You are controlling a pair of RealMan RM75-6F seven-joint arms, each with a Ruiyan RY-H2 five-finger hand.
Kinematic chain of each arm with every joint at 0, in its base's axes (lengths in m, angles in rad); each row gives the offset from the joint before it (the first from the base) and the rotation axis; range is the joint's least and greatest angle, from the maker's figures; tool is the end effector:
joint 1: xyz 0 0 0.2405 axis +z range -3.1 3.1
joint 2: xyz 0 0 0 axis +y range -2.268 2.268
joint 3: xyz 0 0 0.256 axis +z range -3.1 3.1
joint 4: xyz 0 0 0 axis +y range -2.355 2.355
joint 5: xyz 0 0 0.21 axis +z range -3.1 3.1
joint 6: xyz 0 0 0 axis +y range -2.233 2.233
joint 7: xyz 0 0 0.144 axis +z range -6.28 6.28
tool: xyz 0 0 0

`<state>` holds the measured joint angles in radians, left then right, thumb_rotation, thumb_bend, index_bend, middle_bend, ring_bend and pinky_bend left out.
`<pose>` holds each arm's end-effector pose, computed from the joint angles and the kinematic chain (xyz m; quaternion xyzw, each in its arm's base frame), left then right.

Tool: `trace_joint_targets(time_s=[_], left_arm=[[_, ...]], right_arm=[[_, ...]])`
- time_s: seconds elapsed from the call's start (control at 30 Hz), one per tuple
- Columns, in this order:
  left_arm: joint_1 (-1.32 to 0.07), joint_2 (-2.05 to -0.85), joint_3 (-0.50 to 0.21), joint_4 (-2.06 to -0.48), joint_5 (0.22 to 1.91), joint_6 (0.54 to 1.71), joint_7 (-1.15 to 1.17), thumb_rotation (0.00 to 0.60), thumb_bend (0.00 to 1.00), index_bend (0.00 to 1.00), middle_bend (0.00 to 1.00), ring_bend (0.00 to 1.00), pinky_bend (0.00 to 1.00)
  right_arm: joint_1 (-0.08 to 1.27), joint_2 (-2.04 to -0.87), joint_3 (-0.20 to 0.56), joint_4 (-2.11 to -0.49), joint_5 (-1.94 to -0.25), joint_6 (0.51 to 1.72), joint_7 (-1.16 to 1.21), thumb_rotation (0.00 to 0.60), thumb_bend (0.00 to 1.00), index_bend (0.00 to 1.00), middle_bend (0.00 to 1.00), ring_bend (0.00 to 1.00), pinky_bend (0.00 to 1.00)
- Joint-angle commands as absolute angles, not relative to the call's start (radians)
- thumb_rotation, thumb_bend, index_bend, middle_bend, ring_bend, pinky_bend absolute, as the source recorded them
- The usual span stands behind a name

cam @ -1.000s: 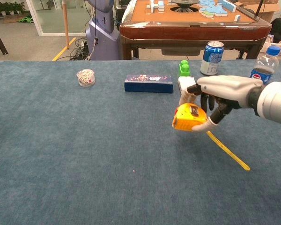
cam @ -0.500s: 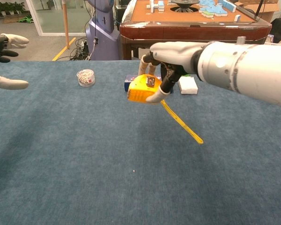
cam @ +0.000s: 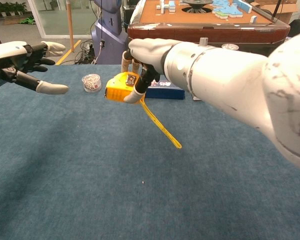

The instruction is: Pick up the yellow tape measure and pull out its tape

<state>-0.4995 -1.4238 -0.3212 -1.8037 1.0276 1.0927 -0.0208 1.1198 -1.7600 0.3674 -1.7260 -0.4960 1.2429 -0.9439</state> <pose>-0.1603 0.3079 0.0456 -0.5106 -0.5962 -0.5083 0.3541 0.0179 -0.3259 -0.0487 0.7477 -0.3729 0.3526 0.4215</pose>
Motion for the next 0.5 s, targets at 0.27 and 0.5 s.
trace_joint_targets(time_s=[0.27,0.5], left_arm=[[-0.535,-1.486,-0.324,-1.761,0.984,1.106,0.006,0.600,0.13,0.00,0.00,0.00,0.00],[-0.553,-1.518,-0.330,-1.742,0.950,1.113,0.019,0.600,0.13,0.00,0.00,0.00,0.00]], right_arm=[[1.142,-1.836,0.386,-1.657,-0.511,1.272,-0.900,0.600,0.73,0.57,0.57,0.47,0.37],[1.153,-1.873,0.394,-1.618,-0.521,1.270,-0.887,0.600,0.73,0.57,0.57,0.48,0.37]])
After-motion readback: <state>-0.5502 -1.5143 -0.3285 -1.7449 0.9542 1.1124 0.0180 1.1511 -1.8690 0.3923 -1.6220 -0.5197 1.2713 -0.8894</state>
